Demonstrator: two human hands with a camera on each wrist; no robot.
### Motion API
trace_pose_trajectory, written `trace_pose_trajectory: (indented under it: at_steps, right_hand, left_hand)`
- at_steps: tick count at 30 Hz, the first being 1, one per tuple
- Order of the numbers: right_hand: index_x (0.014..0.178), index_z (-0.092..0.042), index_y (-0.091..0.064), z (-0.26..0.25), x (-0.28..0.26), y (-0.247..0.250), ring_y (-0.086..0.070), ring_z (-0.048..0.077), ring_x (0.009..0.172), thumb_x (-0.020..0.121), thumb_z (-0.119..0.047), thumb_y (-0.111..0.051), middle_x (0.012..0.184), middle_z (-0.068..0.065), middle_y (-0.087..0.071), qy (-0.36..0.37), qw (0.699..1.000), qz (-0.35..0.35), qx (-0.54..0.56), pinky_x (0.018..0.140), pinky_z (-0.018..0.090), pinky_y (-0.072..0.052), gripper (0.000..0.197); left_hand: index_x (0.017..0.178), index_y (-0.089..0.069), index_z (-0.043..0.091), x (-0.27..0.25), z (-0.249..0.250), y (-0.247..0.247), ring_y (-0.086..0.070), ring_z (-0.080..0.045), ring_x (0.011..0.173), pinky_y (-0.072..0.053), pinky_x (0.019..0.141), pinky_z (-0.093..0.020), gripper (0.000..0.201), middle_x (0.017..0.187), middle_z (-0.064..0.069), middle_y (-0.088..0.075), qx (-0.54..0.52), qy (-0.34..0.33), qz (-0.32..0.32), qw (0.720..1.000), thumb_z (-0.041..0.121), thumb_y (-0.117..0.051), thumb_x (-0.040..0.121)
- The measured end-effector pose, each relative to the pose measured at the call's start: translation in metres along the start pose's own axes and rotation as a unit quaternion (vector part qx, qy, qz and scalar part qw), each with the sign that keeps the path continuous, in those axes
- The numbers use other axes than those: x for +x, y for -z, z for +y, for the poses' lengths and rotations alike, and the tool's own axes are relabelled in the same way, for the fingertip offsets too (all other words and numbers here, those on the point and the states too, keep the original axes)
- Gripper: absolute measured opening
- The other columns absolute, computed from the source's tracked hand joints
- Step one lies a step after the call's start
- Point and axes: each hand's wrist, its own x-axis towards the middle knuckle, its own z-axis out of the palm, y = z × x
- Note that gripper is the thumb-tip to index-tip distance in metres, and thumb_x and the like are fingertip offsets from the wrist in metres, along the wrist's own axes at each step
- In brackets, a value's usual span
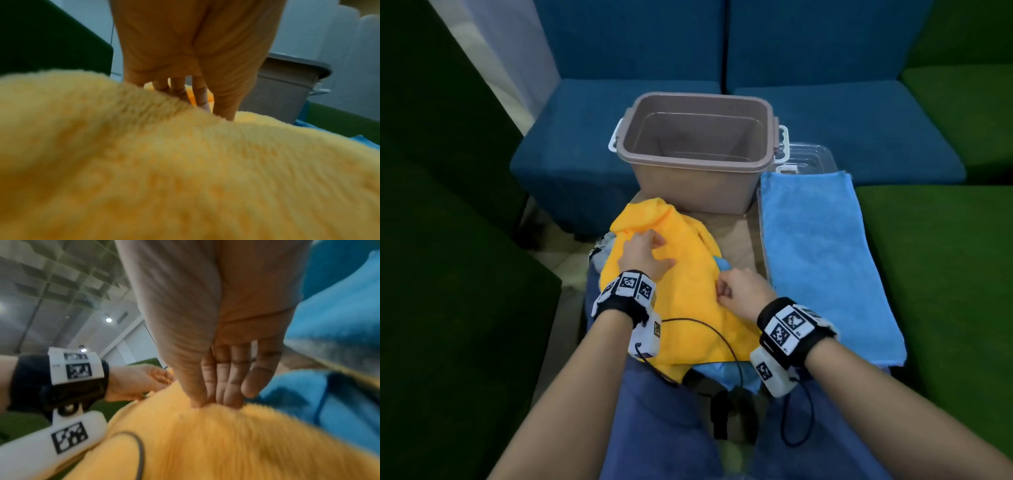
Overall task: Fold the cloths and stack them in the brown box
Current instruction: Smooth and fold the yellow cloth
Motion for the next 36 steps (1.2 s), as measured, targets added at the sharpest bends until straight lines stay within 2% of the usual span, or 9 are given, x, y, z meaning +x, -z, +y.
trace_pose_trajectory:
  at_steps: [6,11,14,17,23,26,30,34,36]
  right_hand:
    - [0.082,-0.017,-0.057,-0.005,0.002,-0.005,-0.062,0.025,0.086,0.086,-0.012,-0.053,0.088,0.004,-0.062,-0.010,0.999,0.008,-0.042,0.071,0.035,-0.052,0.008]
    - [0.095,-0.013,-0.058,-0.010,-0.024,-0.001,-0.059,0.025,0.089,0.085,-0.011,-0.056,0.098,0.005,-0.060,0.025,0.974,-0.143,-0.171,0.071,0.034,-0.048,0.010]
    - [0.101,-0.017,-0.043,-0.002,-0.042,-0.010,-0.055,0.025,0.090,0.077,-0.021,-0.074,0.102,0.002,-0.049,0.037,0.963,-0.186,-0.194,0.068,0.034,-0.040,0.039]
    - [0.116,-0.013,-0.039,-0.001,-0.048,-0.017,-0.058,0.029,0.101,0.078,-0.024,-0.074,0.115,0.005,-0.048,0.046,0.965,-0.147,-0.213,0.067,0.034,-0.035,0.053]
    - [0.097,-0.013,-0.043,-0.008,-0.049,-0.012,-0.060,0.034,0.099,0.091,-0.011,-0.048,0.110,0.012,-0.059,0.047,0.978,-0.086,-0.184,0.067,0.035,-0.036,0.008]
    - [0.093,-0.011,-0.053,-0.008,-0.050,0.007,-0.059,0.033,0.095,0.092,-0.020,-0.045,0.102,0.010,-0.060,0.054,0.987,-0.030,-0.150,0.064,0.034,-0.037,0.012]
    - [0.098,-0.015,-0.060,-0.005,-0.043,0.033,-0.058,0.029,0.094,0.096,-0.023,-0.043,0.098,0.006,-0.060,0.080,0.991,0.073,-0.072,0.068,0.039,-0.046,0.018]
    - [0.091,-0.013,-0.048,0.006,-0.037,0.050,-0.055,0.034,0.076,0.102,-0.020,-0.040,0.072,0.004,-0.051,0.078,0.983,0.164,0.039,0.062,0.042,-0.039,0.015]
    - [0.097,-0.010,-0.053,0.012,-0.036,0.063,-0.055,0.035,0.073,0.102,-0.023,-0.042,0.070,0.007,-0.055,0.082,0.971,0.219,0.056,0.062,0.043,-0.039,0.017]
  left_hand:
    - [0.092,-0.051,0.027,0.006,0.000,-0.002,-0.053,-0.019,0.107,-0.051,0.087,-0.045,0.041,0.104,0.006,-0.056,-0.013,0.024,0.006,1.000,0.031,-0.085,0.069]
    - [0.100,-0.049,0.021,0.005,0.000,0.002,-0.056,-0.018,0.096,-0.052,0.082,-0.041,0.050,0.096,0.006,-0.054,-0.044,0.037,0.003,0.998,0.027,-0.087,0.068]
    - [0.098,-0.049,0.020,0.003,0.002,0.003,-0.056,-0.017,0.097,-0.051,0.081,-0.039,0.047,0.098,0.005,-0.054,-0.035,0.030,0.003,0.999,0.027,-0.086,0.069]
    - [0.098,-0.049,0.020,0.001,0.003,0.005,-0.054,-0.018,0.100,-0.050,0.082,-0.037,0.046,0.101,0.003,-0.054,-0.032,0.028,-0.002,0.999,0.027,-0.085,0.071]
    - [0.123,-0.049,0.019,-0.025,0.027,0.021,-0.046,-0.025,0.118,-0.043,0.095,-0.047,0.043,0.125,-0.003,-0.049,0.106,-0.038,-0.075,0.991,0.029,-0.069,0.086]
    - [0.121,-0.054,0.019,-0.053,0.049,0.038,-0.057,-0.018,0.103,-0.047,0.082,-0.029,0.040,0.114,0.000,-0.058,-0.013,-0.141,-0.153,0.978,0.028,-0.072,0.086]
    - [0.112,-0.060,0.019,-0.075,0.073,0.038,-0.060,-0.012,0.093,-0.043,0.067,-0.015,0.038,0.106,0.004,-0.062,-0.050,-0.174,-0.277,0.944,0.031,-0.077,0.080]
    - [0.105,-0.059,0.018,-0.080,0.075,0.020,-0.058,-0.020,0.080,-0.048,0.064,-0.033,0.023,0.088,0.002,-0.060,0.006,-0.223,-0.192,0.956,0.020,-0.068,0.084]
    - [0.105,-0.060,0.016,-0.081,0.074,0.017,-0.054,-0.027,0.070,-0.041,0.054,-0.035,0.021,0.075,0.000,-0.055,-0.003,-0.229,-0.118,0.966,0.009,-0.056,0.085]
